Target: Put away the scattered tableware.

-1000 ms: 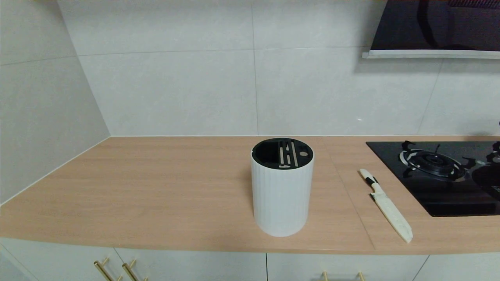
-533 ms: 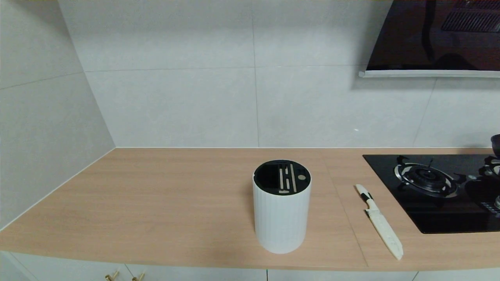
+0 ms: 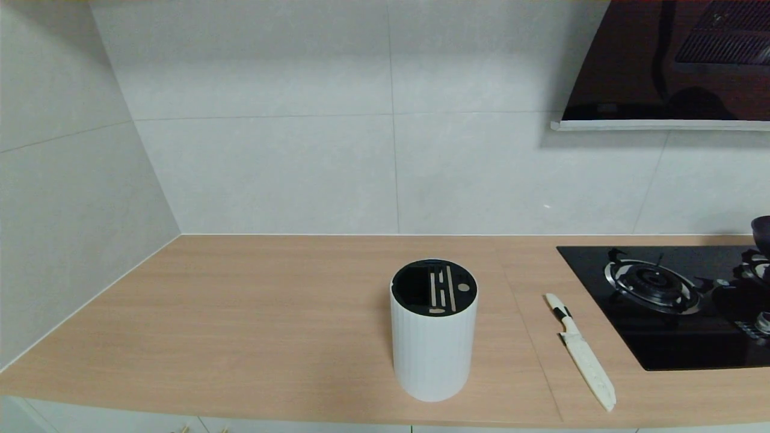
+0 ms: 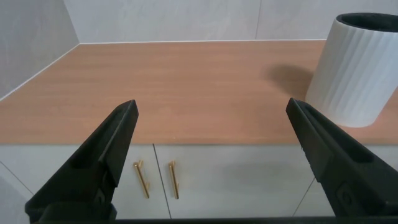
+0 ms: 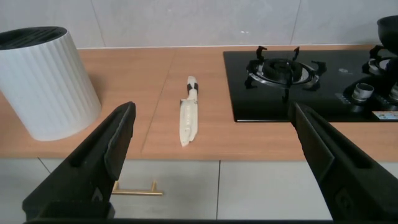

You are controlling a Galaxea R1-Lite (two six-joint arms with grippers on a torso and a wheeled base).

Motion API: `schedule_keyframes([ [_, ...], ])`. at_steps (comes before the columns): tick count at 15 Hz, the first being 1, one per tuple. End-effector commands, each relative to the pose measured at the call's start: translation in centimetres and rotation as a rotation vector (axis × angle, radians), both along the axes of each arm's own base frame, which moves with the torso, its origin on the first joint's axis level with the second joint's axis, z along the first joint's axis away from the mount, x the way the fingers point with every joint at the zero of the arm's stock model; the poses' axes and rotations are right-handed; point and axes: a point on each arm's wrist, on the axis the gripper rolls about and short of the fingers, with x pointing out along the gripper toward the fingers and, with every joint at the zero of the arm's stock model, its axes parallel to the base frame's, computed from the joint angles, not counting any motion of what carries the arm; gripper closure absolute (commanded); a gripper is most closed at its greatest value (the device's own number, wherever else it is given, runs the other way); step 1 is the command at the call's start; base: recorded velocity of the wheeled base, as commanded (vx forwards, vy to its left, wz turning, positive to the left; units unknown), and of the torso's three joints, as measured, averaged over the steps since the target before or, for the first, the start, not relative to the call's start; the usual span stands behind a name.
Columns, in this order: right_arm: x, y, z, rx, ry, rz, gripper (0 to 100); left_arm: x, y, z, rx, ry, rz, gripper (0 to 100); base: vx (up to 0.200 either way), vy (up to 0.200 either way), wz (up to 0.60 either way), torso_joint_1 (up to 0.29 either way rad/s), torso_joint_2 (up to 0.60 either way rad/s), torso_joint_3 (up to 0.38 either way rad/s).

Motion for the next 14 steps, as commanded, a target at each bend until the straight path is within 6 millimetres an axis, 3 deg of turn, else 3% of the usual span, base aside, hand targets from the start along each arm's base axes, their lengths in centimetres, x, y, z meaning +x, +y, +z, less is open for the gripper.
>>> schedule_keyframes([
  [1, 0.01, 0.00, 0.00, 0.000, 0.002, 0.000, 0, 0.01, 0.00, -0.01, 0.000, 0.001, 0.000, 0, 0.000, 0.000, 0.00, 0.000, 0.00, 0.000],
  [5, 0.01, 0.00, 0.00, 0.000, 0.002, 0.000, 0, -0.01, 0.00, 0.03, 0.000, -0.001, 0.000, 0, 0.000, 0.000, -0.45, 0.002, 0.00, -0.001],
  [14, 0.01, 0.00, 0.01, 0.000, 0.000, 0.000, 0, 0.01, 0.00, -0.01, 0.000, 0.001, 0.001, 0, 0.000, 0.000, 0.00, 0.000, 0.00, 0.000],
])
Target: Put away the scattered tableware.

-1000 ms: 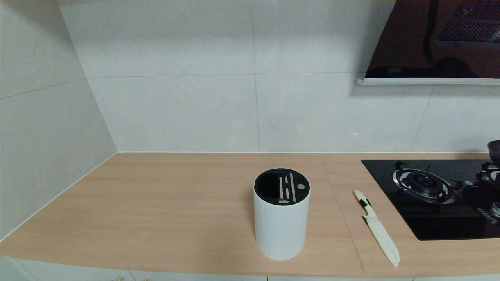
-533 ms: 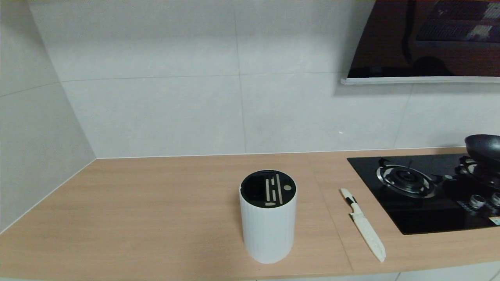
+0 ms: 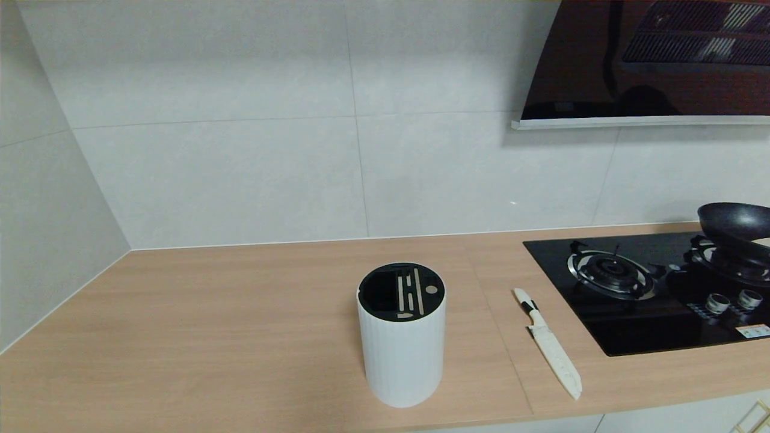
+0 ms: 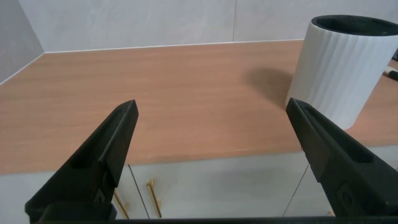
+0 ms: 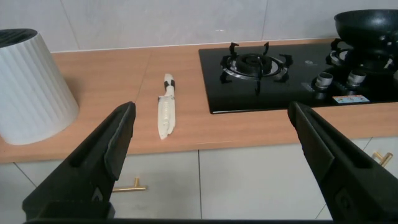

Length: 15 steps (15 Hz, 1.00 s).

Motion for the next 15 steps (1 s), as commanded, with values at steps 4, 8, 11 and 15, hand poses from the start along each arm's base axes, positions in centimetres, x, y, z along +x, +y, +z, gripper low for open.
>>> schedule_keyframes([
  [4, 0.0, 0.0, 0.0, -0.006, 0.002, 0.000, 0, 0.0, 0.0, 0.0, 0.000, 0.001, 0.001, 0, 0.000, 0.000, 0.00, 0.000, 0.00, 0.000],
  [8, -1.3, 0.0, 4.4, 0.011, -0.123, 0.024, 0, 0.0, 0.0, 0.0, 0.000, 0.001, 0.001, 0, 0.000, 0.000, 0.00, 0.000, 0.00, 0.000],
  [11, 2.0, 0.3, 7.8, 0.021, 0.098, 0.171, 0, 0.0, 0.0, 0.0, 0.003, -0.001, 0.001, 0, 0.000, 0.000, 0.00, 0.000, 0.00, 0.000],
  [15, 9.8, 1.1, 10.7, 0.026, 0.380, 0.273, 0, 0.0, 0.0, 0.0, 0.001, -0.001, 0.001, 0, 0.000, 0.000, 0.00, 0.000, 0.00, 0.000],
])
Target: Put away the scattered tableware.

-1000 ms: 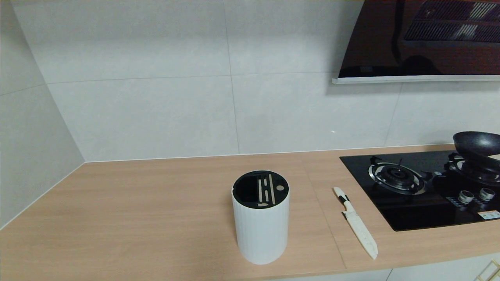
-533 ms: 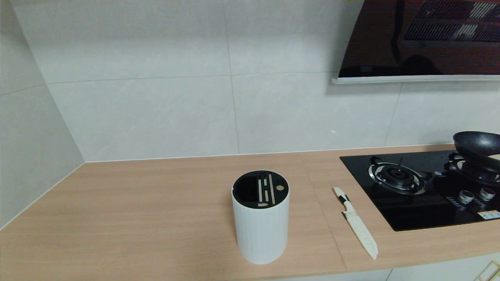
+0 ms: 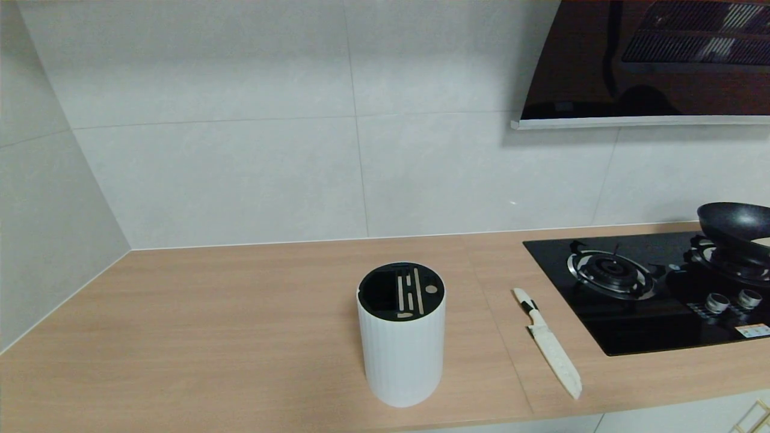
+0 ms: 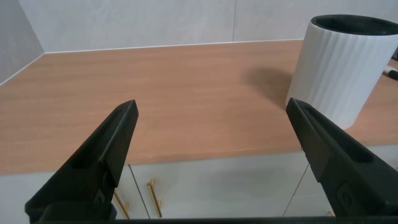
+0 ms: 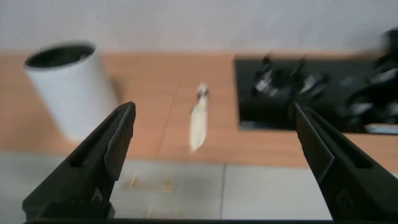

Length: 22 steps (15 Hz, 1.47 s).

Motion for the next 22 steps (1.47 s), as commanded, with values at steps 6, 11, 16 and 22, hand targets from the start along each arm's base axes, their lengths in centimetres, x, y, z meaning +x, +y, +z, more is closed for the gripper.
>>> schedule_keyframes([
  [6, 17.8, 4.4, 4.1, -0.096, 0.407, 0.120, 0, 0.0, 0.0, 0.0, -0.001, -0.001, 0.001, 0, 0.000, 0.000, 0.00, 0.000, 0.00, 0.000],
  [11, 26.7, 6.3, -0.8, -0.123, 0.536, 0.083, 0, 0.0, 0.0, 0.0, -0.001, -0.001, 0.001, 0, 0.000, 0.000, 0.00, 0.000, 0.00, 0.000],
  [16, 31.2, 6.9, -7.8, -0.135, 0.614, 0.054, 0, 0.0, 0.0, 0.0, -0.001, -0.001, 0.001, 0, 0.000, 0.000, 0.00, 0.000, 0.00, 0.000],
  [22, 34.1, 7.5, -14.7, -0.137, 0.621, 0.040, 0, 0.0, 0.0, 0.0, -0.001, -0.001, 0.001, 0, 0.000, 0.000, 0.00, 0.000, 0.00, 0.000],
])
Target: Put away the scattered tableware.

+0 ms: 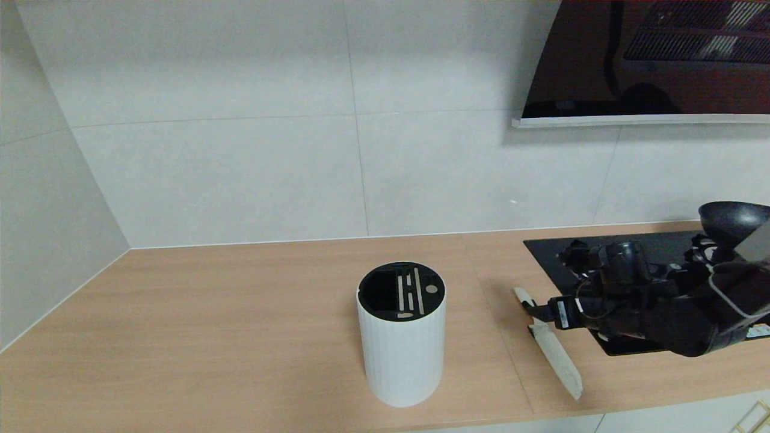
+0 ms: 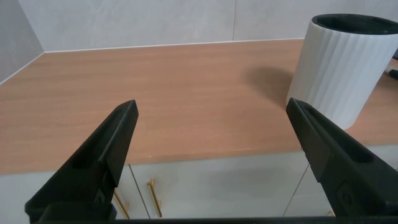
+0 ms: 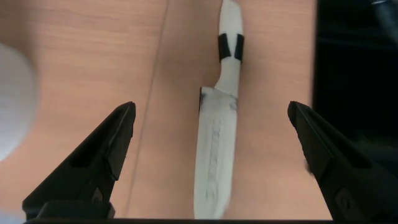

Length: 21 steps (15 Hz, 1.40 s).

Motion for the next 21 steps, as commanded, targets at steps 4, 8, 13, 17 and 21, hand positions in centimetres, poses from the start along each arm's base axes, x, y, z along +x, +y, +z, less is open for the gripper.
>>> schedule_keyframes([
  [4, 1.7, 0.3, -6.9, -0.018, 0.052, -0.022, 0, 0.0, 0.0, 0.0, 0.000, 0.000, 0.000, 0, 0.000, 0.000, 0.00, 0.000, 0.00, 0.000],
  [8, 2.6, -0.3, -8.9, -0.023, 0.060, -0.056, 0, 0.0, 0.0, 0.0, 0.000, 0.000, 0.000, 0, 0.000, 0.000, 0.00, 0.000, 0.00, 0.000],
  [13, 3.0, -0.4, -8.8, -0.016, 0.011, -0.071, 0, 0.0, 0.0, 0.0, 0.000, 0.000, 0.000, 0, 0.000, 0.000, 0.00, 0.000, 0.00, 0.000],
  [17, 3.0, -0.3, -8.8, -0.019, 0.009, -0.074, 0, 0.0, 0.0, 0.0, 0.000, 0.002, 0.000, 0, 0.000, 0.000, 0.00, 0.000, 0.00, 0.000],
  [21, 2.8, 0.1, -8.7, -0.012, -0.017, -0.068, 0, 0.0, 0.0, 0.0, 0.000, 0.002, 0.000, 0, 0.000, 0.000, 0.00, 0.000, 0.00, 0.000],
])
